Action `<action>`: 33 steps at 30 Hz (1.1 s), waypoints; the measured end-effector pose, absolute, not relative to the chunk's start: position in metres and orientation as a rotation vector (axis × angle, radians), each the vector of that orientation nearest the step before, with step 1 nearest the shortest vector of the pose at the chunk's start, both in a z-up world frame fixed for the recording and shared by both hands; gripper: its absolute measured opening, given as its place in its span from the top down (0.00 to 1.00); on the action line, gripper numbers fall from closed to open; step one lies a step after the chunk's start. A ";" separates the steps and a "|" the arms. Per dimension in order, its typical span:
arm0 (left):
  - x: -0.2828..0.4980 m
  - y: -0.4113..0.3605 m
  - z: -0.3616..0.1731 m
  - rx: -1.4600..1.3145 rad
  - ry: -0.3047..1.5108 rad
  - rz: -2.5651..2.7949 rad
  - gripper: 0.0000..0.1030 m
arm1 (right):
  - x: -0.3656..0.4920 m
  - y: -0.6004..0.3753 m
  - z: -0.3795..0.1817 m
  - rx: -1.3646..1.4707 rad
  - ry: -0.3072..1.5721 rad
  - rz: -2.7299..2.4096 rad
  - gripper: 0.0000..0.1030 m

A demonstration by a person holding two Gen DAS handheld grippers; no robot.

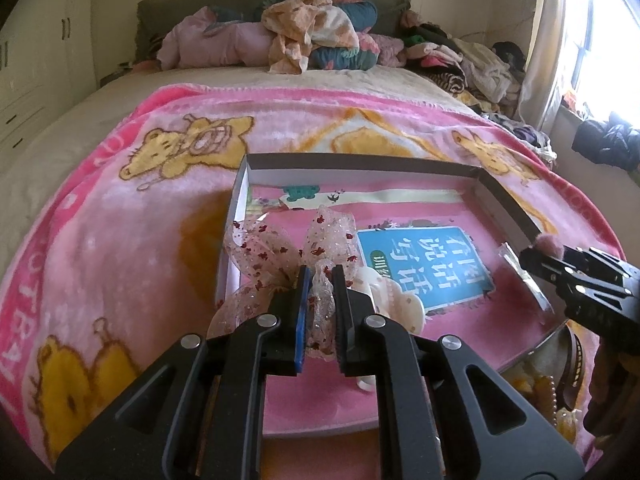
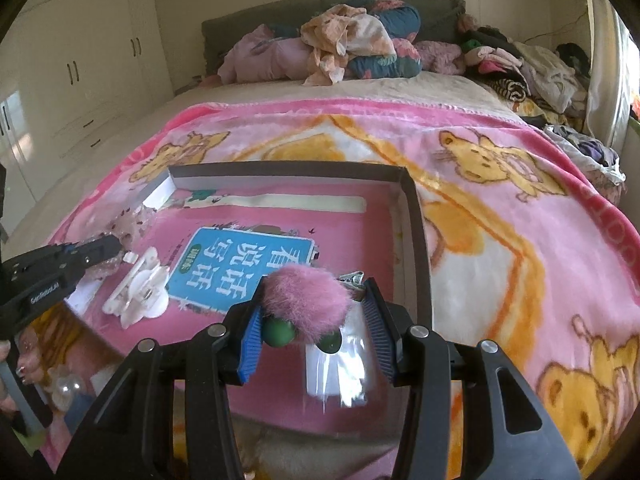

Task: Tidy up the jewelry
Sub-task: 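Carry the scrunchie into the tray with the left tool while the right tool carries the pompom clip there, then open both tools to drop the scrunchie and pompom clip in the tray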

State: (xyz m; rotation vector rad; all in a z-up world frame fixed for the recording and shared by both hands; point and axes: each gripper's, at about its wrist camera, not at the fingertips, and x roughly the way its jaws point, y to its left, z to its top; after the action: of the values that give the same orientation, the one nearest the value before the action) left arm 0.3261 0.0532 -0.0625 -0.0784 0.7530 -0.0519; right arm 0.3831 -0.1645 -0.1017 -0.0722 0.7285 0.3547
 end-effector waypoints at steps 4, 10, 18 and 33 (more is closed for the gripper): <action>0.328 0.052 -0.065 -0.071 0.756 -0.049 0.94 | 0.394 -0.158 -0.102 -0.085 0.740 0.357 0.57; 0.330 0.051 -0.069 -0.073 0.766 -0.048 0.94 | 0.403 -0.148 -0.107 -0.090 0.763 0.361 0.56; 0.331 0.053 -0.071 -0.078 0.769 -0.048 0.94 | 0.394 -0.146 -0.108 -0.100 0.747 0.372 0.47; 0.318 0.055 -0.071 -0.091 0.756 -0.025 0.80 | 0.357 -0.159 -0.088 -0.067 0.643 0.351 0.16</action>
State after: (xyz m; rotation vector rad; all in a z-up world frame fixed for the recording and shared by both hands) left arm 0.3184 0.0555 -0.0707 -0.0912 0.7563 -0.0247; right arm 0.3572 -0.1592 -0.0880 -0.0667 0.6428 0.3515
